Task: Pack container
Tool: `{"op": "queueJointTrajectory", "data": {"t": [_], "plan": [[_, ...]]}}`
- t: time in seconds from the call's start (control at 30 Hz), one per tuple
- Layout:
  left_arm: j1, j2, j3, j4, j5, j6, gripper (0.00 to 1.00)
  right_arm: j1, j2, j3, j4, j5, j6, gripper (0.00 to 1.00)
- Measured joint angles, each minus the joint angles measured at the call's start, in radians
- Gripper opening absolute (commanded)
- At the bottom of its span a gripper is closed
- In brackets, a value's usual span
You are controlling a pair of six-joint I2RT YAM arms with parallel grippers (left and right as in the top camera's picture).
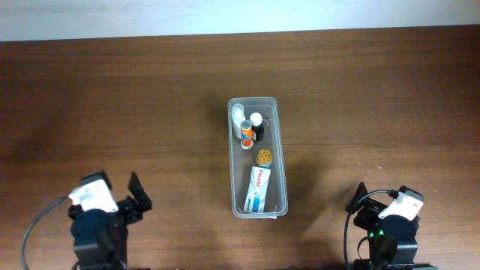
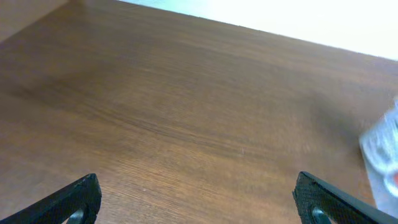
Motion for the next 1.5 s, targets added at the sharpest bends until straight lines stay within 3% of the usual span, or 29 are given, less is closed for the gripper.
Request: {"op": "queueJointTrajectory", "data": {"t": [0.6, 1.5], "plan": [[-0.070, -0.289, -0.206, 0.019, 0.046, 0.067, 0.99, 0.000, 0.000, 0.000, 0.000, 0.000, 0.000, 0.98], [-0.103, -0.297, -0.274, 0.034, 0.048, 0.069, 0.99, 0.000, 0.000, 0.000, 0.000, 0.000, 0.000, 0.98]]}}
